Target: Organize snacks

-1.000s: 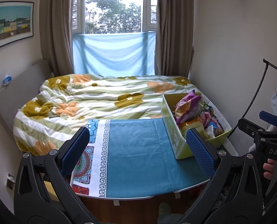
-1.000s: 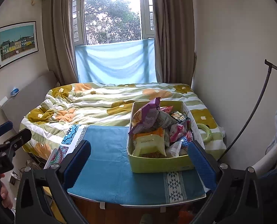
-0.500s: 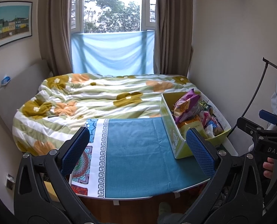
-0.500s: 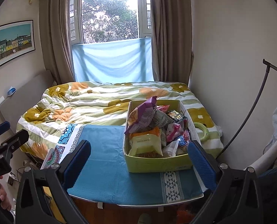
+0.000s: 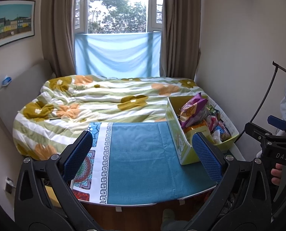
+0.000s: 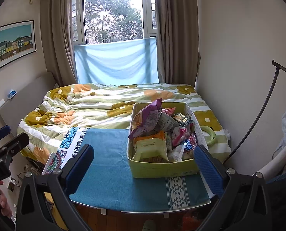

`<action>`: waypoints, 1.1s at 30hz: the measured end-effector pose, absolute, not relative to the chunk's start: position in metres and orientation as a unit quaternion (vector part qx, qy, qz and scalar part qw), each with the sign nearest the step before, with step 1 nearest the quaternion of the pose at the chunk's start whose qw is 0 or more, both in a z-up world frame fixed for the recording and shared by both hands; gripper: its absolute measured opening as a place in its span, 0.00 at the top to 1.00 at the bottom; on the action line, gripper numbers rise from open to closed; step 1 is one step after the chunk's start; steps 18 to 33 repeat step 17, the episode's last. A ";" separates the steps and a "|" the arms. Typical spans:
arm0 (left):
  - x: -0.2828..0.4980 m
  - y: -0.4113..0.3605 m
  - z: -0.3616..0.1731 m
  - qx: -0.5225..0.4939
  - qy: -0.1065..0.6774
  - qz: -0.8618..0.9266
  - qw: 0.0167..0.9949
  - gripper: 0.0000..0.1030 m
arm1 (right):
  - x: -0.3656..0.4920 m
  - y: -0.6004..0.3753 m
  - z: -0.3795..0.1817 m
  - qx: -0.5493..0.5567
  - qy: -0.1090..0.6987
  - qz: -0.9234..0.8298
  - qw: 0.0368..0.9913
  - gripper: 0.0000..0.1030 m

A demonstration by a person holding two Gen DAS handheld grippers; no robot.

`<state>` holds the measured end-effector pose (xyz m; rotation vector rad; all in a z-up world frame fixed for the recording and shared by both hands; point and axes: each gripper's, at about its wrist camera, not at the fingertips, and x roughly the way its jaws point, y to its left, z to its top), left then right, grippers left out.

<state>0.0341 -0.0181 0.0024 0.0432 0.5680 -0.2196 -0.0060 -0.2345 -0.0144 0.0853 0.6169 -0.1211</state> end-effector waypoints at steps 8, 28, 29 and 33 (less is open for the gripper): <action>0.029 -0.020 0.005 0.030 0.271 -0.087 0.958 0.01 | -0.006 -0.235 -0.015 0.042 0.302 -0.059 0.950 0.00; 0.020 -0.022 0.009 0.028 0.263 -0.087 0.960 0.01 | -0.006 -0.235 -0.014 0.042 0.302 -0.058 0.951 0.00; 0.020 -0.022 0.009 0.028 0.263 -0.087 0.960 0.01 | -0.006 -0.235 -0.014 0.042 0.302 -0.058 0.951 0.00; 0.020 -0.022 0.009 0.028 0.263 -0.087 0.960 0.01 | -0.006 -0.235 -0.014 0.042 0.302 -0.058 0.951 0.00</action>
